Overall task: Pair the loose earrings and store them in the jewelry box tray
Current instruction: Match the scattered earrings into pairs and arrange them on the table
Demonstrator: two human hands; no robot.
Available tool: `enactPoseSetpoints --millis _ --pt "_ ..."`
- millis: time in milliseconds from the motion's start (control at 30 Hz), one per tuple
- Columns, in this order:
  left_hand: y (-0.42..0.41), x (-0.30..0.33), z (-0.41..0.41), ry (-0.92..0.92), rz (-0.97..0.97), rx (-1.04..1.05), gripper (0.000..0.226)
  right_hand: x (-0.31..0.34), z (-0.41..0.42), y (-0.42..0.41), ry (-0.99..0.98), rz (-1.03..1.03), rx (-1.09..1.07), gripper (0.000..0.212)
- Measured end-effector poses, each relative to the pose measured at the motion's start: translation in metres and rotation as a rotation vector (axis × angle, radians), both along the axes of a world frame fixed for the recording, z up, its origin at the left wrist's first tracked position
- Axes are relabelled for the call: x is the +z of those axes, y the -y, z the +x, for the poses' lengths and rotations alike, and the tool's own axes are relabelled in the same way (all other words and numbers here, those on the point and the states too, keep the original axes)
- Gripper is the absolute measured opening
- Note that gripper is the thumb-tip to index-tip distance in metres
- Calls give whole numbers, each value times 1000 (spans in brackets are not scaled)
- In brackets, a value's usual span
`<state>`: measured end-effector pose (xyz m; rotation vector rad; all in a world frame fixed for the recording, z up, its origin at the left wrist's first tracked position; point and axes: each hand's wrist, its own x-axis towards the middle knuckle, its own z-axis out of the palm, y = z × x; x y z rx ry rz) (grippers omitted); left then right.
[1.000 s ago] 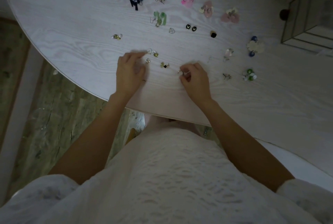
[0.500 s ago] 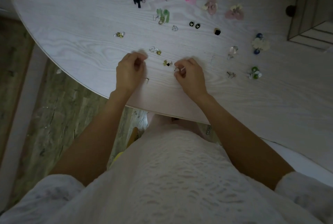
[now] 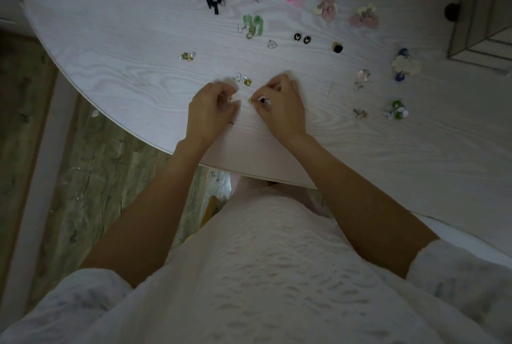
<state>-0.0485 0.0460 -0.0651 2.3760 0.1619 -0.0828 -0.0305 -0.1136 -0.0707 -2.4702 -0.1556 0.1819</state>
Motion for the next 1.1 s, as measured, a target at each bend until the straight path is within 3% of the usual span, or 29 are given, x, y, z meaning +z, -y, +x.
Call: enactPoseSetpoints --millis 233,333,433,600,667,833,1100 --pt "1 -1 18 0 116 -103 33 -1 0 6 38 3 -33 7" --pt "-1 3 20 24 131 -139 35 1 1 10 -4 -1 -18 17" --pt "3 6 14 89 180 -238 32 2 -1 16 -51 17 -7 28" --pt "25 1 15 57 248 -369 21 3 -2 19 -55 8 -18 21" --pt "30 1 18 61 260 -368 15 4 -1 19 -59 -1 -12 21" --pt "28 3 21 101 271 -313 23 3 -1 19 -47 24 -19 19" --pt "25 5 23 4 176 -217 17 3 2 24 -88 103 -25 20"
